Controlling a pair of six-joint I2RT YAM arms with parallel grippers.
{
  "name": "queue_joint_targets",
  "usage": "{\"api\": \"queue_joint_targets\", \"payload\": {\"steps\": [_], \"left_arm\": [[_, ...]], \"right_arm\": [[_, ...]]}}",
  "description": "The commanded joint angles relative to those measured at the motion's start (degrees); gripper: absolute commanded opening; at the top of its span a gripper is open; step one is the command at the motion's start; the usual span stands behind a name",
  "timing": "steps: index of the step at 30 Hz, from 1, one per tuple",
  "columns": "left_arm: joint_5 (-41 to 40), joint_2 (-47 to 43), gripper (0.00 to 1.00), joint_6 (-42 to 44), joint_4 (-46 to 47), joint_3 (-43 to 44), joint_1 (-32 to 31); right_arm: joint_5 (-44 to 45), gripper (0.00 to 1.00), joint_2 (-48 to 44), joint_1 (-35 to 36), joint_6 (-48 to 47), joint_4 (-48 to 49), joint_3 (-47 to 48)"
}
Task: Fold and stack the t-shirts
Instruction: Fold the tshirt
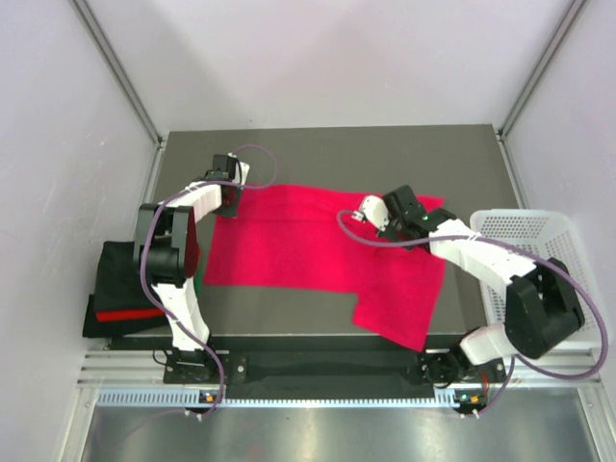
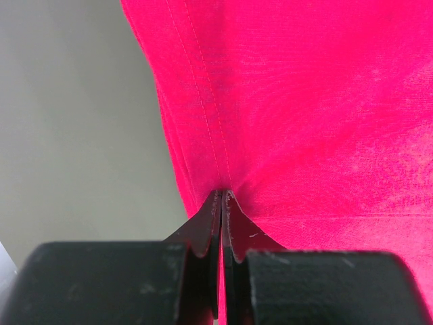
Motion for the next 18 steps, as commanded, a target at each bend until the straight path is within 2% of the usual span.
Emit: {"api": "queue_joint_targets", "payload": {"steps": [1, 5, 8, 12, 18], "left_arm": [[0.5, -0.2, 0.00, 0.2, -0.1, -0.6, 0.2], [0.6, 0.8, 0.00, 0.1, -0.6, -0.1, 0.2], [0.7, 0.2, 0.00, 0.1, -0.6, -0.2, 0.2], [0.4, 0.1, 0.00, 0.3, -0.5, -0.5, 0.2], [0.5, 0.3, 0.00, 0.4, -0.5, -0.3, 0.2]], "right_arm": [[0.5, 0.32, 3.6, -5.6, -0.4, 5.1, 5.0], [-4.3, 0.31, 14.2, -14.7, -0.3, 3.1, 13.5], [-10.7, 0.32, 19.0, -18.2, 0.6, -0.4, 18.8], [-27.4, 0.36, 22.7, -21.3, 0.8, -7.9, 24.5], [-32.5, 0.38, 24.8, -22.1, 0.4, -12.0, 26.4]]}}
